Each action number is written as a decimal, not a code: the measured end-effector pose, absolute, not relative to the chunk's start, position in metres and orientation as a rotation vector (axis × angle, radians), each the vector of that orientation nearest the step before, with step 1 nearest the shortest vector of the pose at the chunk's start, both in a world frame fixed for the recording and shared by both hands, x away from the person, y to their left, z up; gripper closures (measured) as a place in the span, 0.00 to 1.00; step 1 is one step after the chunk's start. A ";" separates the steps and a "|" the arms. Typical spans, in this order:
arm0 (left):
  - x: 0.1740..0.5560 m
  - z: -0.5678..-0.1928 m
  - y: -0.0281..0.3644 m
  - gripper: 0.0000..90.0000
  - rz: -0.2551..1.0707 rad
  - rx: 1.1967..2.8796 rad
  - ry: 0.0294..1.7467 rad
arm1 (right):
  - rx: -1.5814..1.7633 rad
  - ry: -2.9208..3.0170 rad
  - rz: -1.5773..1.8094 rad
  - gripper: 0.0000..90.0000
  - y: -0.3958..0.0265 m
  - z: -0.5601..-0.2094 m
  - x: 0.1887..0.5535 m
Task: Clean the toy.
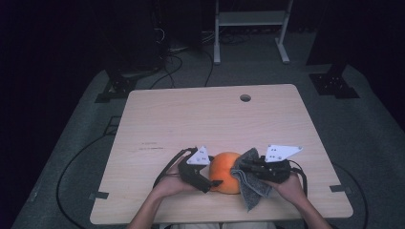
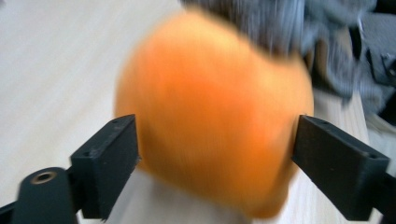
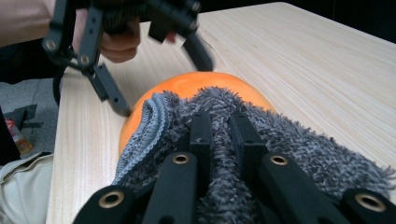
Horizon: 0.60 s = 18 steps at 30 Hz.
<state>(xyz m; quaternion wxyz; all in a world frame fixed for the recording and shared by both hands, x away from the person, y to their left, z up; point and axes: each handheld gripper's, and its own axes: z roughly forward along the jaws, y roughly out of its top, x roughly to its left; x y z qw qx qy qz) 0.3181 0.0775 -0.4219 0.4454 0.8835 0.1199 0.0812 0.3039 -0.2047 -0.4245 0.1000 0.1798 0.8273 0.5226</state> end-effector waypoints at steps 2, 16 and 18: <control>0.321 -0.419 0.071 0.15 0.209 2.202 0.290 | 0.522 2.437 1.543 0.90 -0.201 -0.424 0.304; 0.326 -0.440 0.089 0.24 0.138 2.222 0.403 | 0.755 2.429 1.537 0.89 -0.238 -0.450 0.311; 0.326 -0.435 0.089 0.21 0.136 2.207 0.377 | 0.767 2.444 1.520 0.88 -0.241 -0.452 0.311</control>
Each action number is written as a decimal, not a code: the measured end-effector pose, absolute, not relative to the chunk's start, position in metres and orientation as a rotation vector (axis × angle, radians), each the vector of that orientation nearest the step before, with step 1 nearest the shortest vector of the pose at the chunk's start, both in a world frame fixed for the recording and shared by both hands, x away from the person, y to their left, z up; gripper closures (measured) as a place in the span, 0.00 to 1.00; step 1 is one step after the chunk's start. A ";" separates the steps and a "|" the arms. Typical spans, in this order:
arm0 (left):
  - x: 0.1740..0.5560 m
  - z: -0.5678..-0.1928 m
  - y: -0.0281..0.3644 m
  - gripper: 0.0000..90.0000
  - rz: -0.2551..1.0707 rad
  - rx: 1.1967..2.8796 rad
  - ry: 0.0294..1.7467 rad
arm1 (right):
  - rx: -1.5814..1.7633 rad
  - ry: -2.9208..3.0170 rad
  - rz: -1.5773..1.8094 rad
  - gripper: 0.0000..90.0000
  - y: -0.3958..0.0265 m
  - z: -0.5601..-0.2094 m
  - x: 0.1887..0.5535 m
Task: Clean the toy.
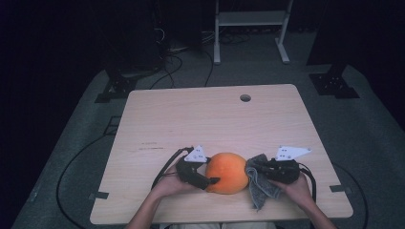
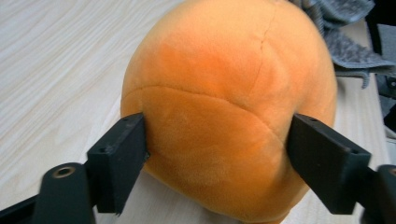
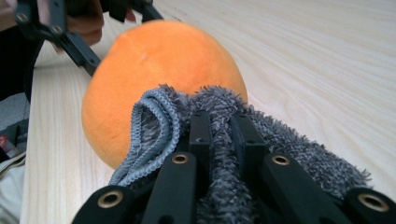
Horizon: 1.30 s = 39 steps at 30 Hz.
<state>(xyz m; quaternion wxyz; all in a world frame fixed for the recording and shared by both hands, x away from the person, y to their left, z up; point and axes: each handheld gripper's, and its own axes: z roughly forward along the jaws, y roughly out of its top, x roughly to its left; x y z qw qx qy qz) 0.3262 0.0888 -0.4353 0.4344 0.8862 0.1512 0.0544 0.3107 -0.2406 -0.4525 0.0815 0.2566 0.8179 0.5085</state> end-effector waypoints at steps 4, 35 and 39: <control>0.329 -0.423 0.085 0.14 0.162 2.121 0.335 | 0.773 2.432 1.497 0.88 -0.237 -0.452 0.311; 0.305 -0.426 0.068 0.19 0.220 2.226 0.262 | 0.496 2.483 1.553 0.89 -0.190 -0.387 0.310; 0.306 -0.425 0.072 0.19 0.185 2.222 0.261 | 0.451 2.582 1.466 0.89 -0.164 -0.387 0.317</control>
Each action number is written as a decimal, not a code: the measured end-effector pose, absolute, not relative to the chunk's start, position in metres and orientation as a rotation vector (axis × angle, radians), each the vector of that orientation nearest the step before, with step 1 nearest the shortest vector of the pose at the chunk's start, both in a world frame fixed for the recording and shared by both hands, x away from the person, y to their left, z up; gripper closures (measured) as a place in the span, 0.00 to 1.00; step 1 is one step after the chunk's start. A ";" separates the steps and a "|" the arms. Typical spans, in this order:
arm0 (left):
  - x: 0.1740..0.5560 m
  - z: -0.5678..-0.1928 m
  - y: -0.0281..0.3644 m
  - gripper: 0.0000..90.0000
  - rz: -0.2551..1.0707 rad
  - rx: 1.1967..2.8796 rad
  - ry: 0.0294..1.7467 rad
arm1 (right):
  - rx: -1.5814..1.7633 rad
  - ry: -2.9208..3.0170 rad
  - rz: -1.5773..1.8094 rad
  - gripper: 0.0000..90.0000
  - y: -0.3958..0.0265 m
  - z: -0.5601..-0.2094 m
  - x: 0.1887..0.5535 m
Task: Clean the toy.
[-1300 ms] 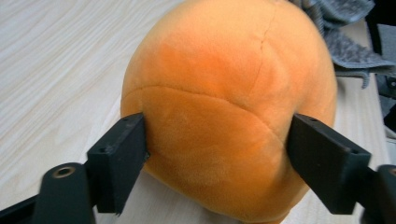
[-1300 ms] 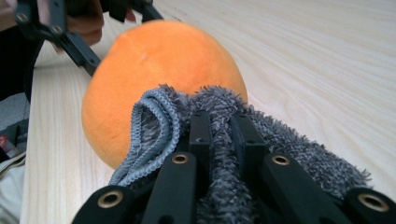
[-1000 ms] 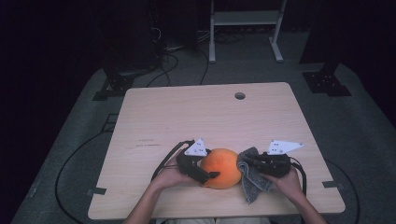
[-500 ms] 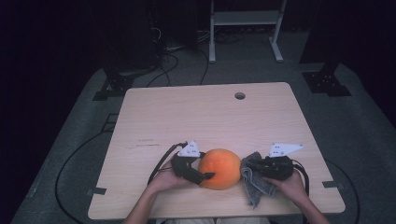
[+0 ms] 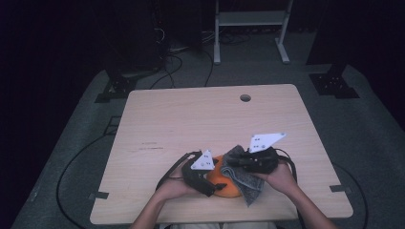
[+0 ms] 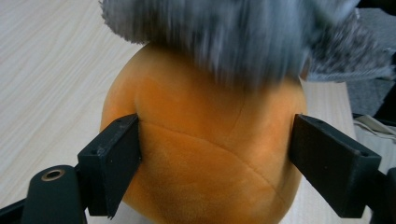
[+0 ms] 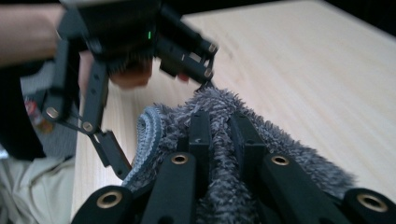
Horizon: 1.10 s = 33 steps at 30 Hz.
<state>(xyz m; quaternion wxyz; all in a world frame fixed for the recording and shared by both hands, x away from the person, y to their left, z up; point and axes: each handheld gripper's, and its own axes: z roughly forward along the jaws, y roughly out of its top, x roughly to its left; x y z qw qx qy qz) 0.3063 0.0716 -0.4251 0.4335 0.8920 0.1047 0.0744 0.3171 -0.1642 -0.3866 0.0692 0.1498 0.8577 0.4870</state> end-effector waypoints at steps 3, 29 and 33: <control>0.308 -0.430 0.075 0.20 0.200 2.235 0.271 | 0.435 2.605 1.415 0.89 -0.156 -0.395 0.316; 0.326 -0.424 0.066 0.21 0.147 2.240 0.326 | 0.614 2.485 1.494 0.89 -0.216 -0.411 0.303; 0.327 -0.425 0.065 0.23 0.137 2.234 0.359 | 0.514 2.486 1.513 0.89 -0.193 -0.397 0.299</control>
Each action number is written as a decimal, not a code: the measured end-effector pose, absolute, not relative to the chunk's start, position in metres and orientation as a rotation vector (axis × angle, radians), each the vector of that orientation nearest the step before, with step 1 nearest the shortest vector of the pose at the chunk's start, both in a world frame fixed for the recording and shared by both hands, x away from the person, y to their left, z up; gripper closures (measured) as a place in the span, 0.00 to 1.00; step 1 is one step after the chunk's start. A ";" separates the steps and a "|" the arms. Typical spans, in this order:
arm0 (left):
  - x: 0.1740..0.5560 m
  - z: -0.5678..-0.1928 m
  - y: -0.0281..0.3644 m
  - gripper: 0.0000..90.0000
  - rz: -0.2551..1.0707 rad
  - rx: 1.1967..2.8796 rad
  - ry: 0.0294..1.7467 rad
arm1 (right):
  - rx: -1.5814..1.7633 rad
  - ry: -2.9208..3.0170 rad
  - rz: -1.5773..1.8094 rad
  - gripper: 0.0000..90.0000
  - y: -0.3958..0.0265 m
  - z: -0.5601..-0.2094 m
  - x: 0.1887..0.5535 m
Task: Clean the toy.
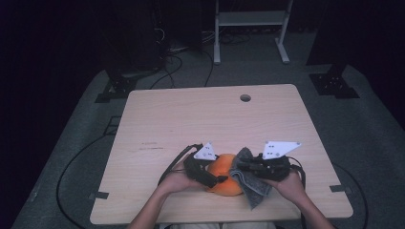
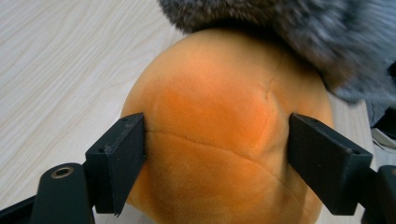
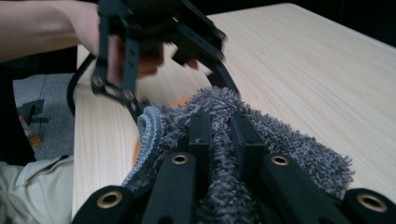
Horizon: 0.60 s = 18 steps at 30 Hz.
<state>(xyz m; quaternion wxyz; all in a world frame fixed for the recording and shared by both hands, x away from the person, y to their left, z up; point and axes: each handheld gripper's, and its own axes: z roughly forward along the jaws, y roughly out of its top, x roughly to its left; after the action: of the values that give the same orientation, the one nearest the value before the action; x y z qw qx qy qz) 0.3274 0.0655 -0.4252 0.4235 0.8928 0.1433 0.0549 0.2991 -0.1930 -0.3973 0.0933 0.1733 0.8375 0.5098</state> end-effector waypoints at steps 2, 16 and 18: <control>0.328 -0.426 0.070 0.24 0.132 2.234 0.376 | 0.481 2.496 1.476 0.89 -0.184 -0.398 0.299; 0.322 -0.436 0.091 0.29 0.107 2.177 0.416 | 0.797 2.513 1.465 0.88 -0.242 -0.447 0.296; 0.322 -0.436 0.091 0.29 0.107 2.175 0.431 | 0.796 2.501 1.474 0.88 -0.245 -0.446 0.293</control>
<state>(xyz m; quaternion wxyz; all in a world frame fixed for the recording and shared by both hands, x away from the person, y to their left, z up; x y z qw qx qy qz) 0.3225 0.0911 -0.4364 0.4447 0.8776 0.1741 0.0431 0.2927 -0.2448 -0.4458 0.0656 0.2638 0.8290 0.4886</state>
